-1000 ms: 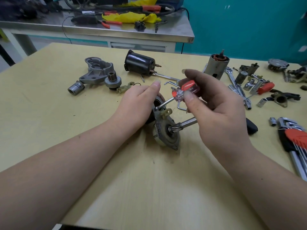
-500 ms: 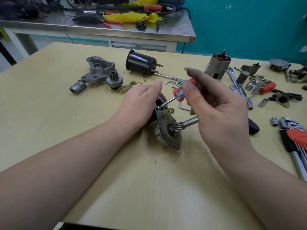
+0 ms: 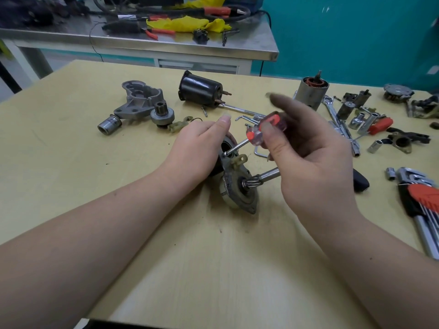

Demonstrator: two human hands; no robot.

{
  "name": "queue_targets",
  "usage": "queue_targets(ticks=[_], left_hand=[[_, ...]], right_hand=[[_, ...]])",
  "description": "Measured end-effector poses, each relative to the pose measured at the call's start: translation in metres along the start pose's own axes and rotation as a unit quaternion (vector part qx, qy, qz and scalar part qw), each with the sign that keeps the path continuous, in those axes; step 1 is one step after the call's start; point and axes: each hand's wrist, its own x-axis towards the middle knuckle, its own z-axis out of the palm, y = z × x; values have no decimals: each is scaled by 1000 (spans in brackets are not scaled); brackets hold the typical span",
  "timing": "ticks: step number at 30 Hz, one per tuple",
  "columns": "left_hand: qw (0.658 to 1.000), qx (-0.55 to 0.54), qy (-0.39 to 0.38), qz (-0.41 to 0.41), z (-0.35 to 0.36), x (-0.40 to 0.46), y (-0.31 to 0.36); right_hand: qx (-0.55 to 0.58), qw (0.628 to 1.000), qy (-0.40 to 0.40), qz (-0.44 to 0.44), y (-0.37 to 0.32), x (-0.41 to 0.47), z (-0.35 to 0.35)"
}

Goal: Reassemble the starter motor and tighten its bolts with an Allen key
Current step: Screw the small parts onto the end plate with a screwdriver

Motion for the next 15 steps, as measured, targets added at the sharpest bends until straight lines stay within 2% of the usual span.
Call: queue_targets(ticks=[8, 15], left_hand=[[1000, -1, -4, -7, -1, -2, 3], [1000, -3, -2, -7, 0, -3, 4]], right_hand=[[-5, 1000, 21, 1, -4, 2, -1], [1, 1000, 1, 9, -2, 1, -4]])
